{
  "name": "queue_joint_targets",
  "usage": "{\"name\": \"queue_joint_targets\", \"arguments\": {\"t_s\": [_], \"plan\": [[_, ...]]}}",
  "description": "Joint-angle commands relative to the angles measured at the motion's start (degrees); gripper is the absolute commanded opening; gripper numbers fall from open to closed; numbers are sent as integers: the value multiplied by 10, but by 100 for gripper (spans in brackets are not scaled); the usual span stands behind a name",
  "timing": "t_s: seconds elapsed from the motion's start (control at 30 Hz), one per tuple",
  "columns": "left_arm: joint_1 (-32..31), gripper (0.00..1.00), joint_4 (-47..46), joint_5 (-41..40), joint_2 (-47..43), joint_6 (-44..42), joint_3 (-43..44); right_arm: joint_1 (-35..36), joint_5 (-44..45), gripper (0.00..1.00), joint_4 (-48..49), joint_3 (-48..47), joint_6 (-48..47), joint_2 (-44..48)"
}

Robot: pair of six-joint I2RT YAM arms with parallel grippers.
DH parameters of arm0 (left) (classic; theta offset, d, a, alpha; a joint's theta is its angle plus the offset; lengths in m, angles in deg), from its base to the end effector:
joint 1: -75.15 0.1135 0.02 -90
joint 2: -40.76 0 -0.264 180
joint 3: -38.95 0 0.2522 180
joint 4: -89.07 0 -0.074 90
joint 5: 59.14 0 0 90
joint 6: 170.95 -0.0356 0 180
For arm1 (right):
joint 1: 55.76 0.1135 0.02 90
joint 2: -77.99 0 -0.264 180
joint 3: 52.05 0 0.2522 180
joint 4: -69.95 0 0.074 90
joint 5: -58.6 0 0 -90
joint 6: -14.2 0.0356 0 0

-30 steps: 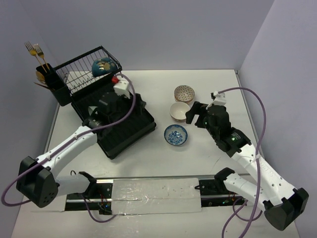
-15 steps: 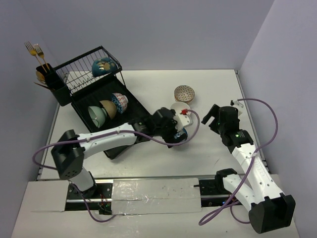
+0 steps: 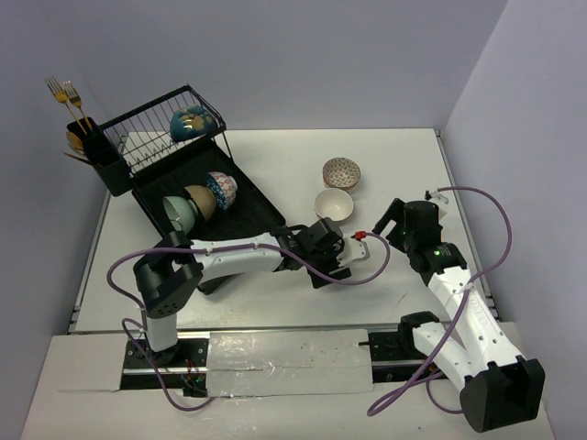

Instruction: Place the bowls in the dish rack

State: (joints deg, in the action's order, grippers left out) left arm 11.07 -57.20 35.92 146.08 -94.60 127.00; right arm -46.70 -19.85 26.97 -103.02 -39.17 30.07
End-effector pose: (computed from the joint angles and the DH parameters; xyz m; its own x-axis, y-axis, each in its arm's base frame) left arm 0.1718 -0.3607 0.2082 -0.1130 0.7702 -0.6277 0.9743 0.2097 0.0819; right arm 0.1773 0.0211 0.2530 -0.5102 0.5106 -0.6921 0.3760 0.8562 0.3544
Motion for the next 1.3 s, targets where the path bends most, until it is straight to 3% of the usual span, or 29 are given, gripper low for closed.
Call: {"name": "queue_joint_targets", "arguments": {"t_s": [0.0,0.2,0.3,0.33,0.43,0.6,0.83,1.0,1.1,1.27], "plan": [[1,75,-29,-19,18,-23,13,-4,-6,98,26,2,5,-1],[9,56,-41,-32,30,-31,17,-4,-19,97,34,6,1,-2],[10,40,-48,-30,23,-39,13,-4,-22,97,37,6,-1,-2],[10,28,-49,-29,23,-40,11,-4,-24,97,38,6,-2,-3],[11,12,-49,-17,24,-40,10,-4,-28,97,40,5,-1,-4],[11,0,-54,2,22,-40,-1,-4,-25,97,40,7,-3,-3],[13,0,-49,20,-38,-21,-3,-4,-34,96,41,8,-2,0],[36,0,-98,49,-117,36,-26,-4,-45,96,42,3,-2,-1],[64,0,-162,75,-193,112,-79,-4,-51,96,44,3,-2,-1],[133,0,-344,174,-300,235,-192,-4,-69,95,52,4,-3,-4]]}}
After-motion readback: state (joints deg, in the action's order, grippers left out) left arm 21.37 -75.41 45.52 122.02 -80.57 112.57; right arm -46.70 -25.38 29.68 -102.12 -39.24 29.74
